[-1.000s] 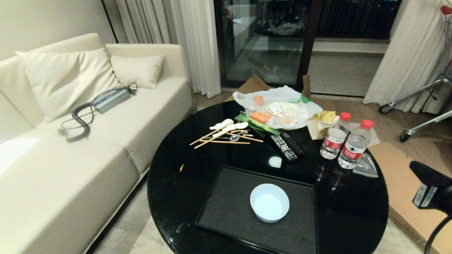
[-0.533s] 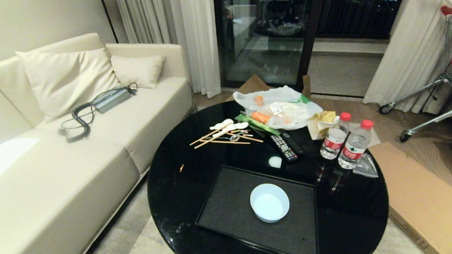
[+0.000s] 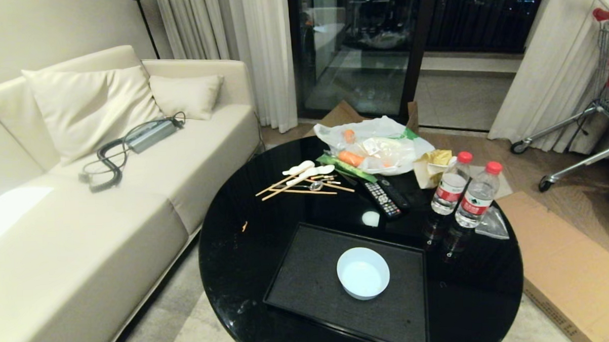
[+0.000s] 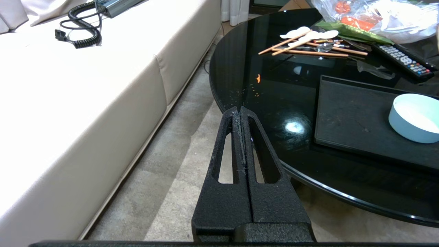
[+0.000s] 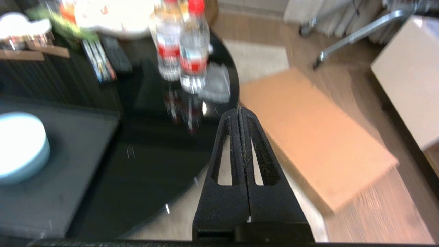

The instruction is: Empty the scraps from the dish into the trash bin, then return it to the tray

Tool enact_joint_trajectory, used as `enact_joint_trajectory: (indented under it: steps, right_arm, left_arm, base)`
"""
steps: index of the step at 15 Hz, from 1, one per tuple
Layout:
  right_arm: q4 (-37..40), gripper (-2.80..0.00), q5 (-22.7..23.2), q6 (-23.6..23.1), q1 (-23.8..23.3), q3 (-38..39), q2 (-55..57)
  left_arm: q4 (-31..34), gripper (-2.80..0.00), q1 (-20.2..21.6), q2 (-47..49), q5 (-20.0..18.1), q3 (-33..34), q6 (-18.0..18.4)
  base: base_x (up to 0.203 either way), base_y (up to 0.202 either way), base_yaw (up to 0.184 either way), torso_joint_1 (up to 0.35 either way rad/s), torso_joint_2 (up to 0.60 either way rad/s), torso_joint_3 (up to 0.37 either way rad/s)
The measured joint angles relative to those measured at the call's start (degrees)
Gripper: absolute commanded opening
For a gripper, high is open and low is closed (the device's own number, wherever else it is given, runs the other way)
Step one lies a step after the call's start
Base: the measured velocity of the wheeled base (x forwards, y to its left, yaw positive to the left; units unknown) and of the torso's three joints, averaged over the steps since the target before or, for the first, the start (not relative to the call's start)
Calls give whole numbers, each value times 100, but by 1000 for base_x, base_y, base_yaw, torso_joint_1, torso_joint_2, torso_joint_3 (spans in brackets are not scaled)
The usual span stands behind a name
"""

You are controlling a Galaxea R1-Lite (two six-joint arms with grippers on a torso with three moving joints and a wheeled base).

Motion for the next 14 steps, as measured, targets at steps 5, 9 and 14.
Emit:
enact_joint_trajectory:
  steps: [5,9,14]
  right_arm:
    - [1478,-280,106,-41,24,-10,-1300]
    - [2366,-280,1141,-147,101,-21,-2585]
    - [2536,-280,1336,-129,121,-2,-3024]
  left_arm:
    - [0,-280,0,0,0,0,1]
    - [0,-280,0,0,0,0,1]
    - [0,-280,0,0,0,2,0]
  base:
    - [0,0,0,0,0,0]
    - [0,0,0,0,0,0]
    - [0,0,0,0,0,0]
